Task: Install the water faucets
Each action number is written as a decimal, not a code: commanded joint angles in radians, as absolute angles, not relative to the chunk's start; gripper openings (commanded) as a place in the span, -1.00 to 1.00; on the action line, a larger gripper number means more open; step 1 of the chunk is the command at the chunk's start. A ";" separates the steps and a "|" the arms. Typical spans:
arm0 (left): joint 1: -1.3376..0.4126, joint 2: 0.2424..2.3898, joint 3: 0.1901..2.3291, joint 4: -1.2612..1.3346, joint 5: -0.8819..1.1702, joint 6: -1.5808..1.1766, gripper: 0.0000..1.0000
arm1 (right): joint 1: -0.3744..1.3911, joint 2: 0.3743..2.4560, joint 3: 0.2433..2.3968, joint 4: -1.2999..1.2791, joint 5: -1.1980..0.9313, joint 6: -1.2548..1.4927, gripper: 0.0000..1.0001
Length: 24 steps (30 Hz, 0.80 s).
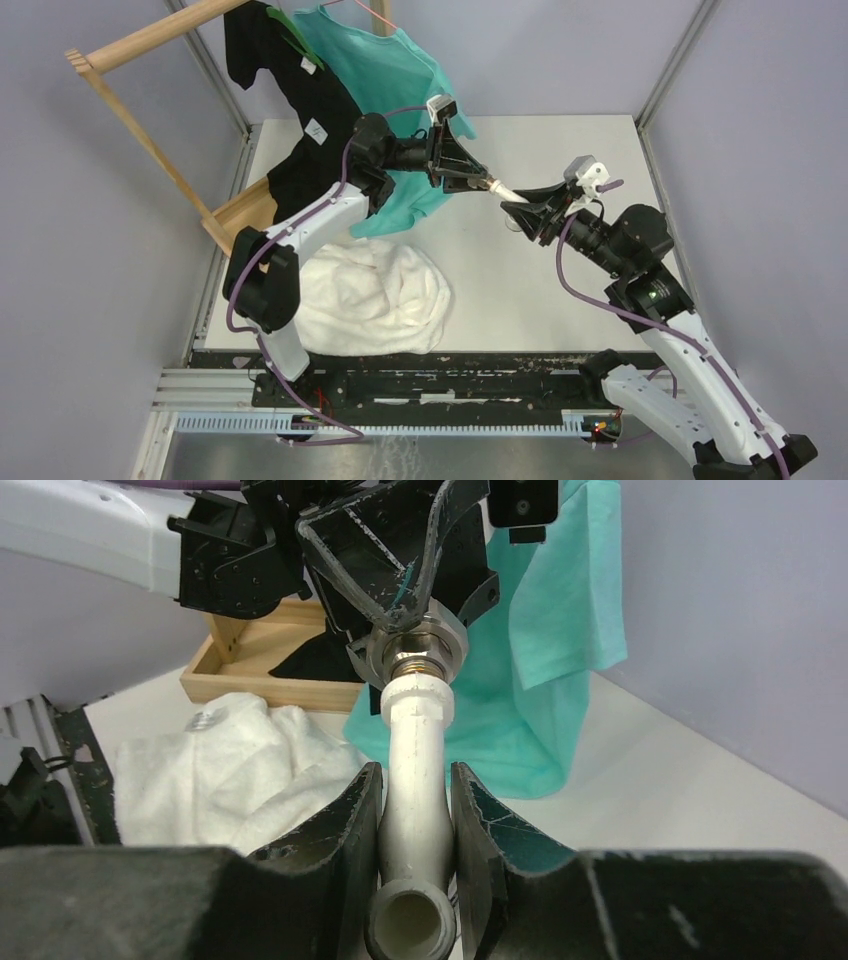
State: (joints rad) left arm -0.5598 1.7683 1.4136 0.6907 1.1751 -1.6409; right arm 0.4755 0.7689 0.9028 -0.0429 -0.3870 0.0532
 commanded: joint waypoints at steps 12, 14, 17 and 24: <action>-0.624 1.697 1.439 0.712 1.195 -1.494 -0.94 | 0.489 0.934 0.914 0.194 -0.433 0.543 -0.99; -0.623 1.685 1.443 0.637 1.183 -1.415 -0.94 | 0.489 0.947 0.908 0.210 -0.425 0.591 -0.99; -0.621 1.664 1.446 0.571 1.163 -1.319 -0.94 | 0.488 0.958 0.895 0.247 -0.434 0.656 -0.99; -0.619 1.646 1.425 0.563 1.142 -1.276 -0.94 | 0.485 0.956 0.822 0.380 -0.434 0.782 -0.99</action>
